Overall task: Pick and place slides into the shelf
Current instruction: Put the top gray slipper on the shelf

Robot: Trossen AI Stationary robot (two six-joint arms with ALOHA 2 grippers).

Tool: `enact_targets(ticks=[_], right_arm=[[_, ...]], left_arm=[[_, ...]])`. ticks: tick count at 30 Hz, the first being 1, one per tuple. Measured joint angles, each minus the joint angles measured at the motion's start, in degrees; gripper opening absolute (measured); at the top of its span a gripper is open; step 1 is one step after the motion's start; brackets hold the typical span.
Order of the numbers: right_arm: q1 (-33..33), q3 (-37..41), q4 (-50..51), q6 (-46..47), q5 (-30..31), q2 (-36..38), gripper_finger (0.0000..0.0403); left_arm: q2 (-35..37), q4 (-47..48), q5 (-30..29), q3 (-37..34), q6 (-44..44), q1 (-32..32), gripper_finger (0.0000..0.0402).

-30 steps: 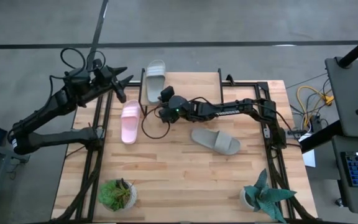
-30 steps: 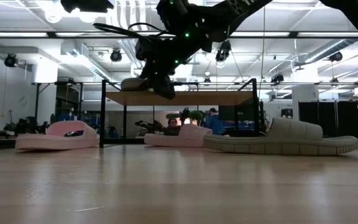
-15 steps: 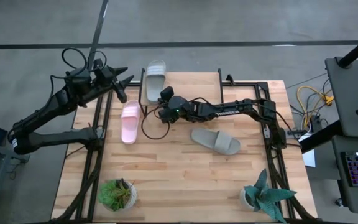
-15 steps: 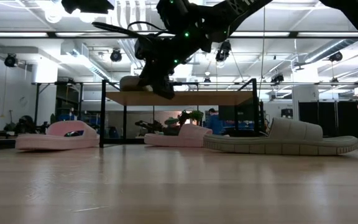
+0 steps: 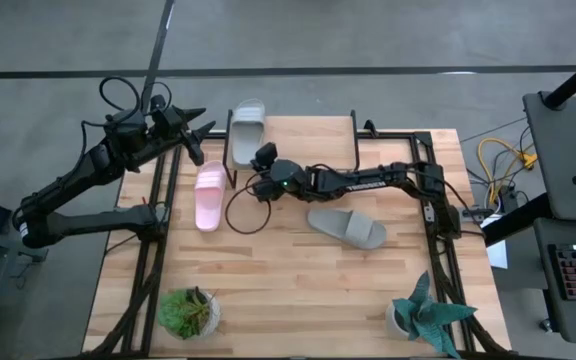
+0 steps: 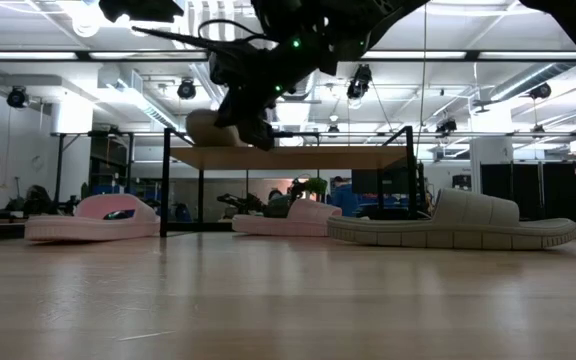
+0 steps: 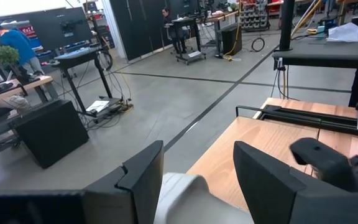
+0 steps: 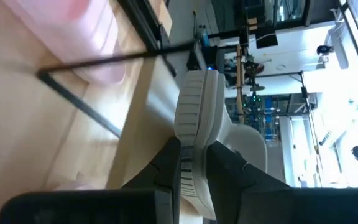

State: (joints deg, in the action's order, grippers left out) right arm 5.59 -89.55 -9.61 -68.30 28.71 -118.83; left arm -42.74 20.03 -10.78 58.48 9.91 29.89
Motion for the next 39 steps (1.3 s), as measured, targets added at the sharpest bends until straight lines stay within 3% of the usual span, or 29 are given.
enact_targets(ticks=[20, 26, 39], right_arm=[[-1.60, -0.76, 3.45, 5.51, -0.57, 0.00, 0.0054], [-1.58, -0.89, 3.41, 9.08, -3.53, 0.00, 0.0096], [-1.78, -0.95, 3.39, 16.45, -3.65, 0.00, 0.0202]], left_arm=[[-0.90, 0.00, 0.01, 0.00, 0.00, 0.01, 0.0180], [-1.26, -0.04, 0.01, 0.00, 0.00, 0.00, 0.0180], [-1.99, -0.03, 0.01, -0.02, -0.01, 0.00, 0.0180]])
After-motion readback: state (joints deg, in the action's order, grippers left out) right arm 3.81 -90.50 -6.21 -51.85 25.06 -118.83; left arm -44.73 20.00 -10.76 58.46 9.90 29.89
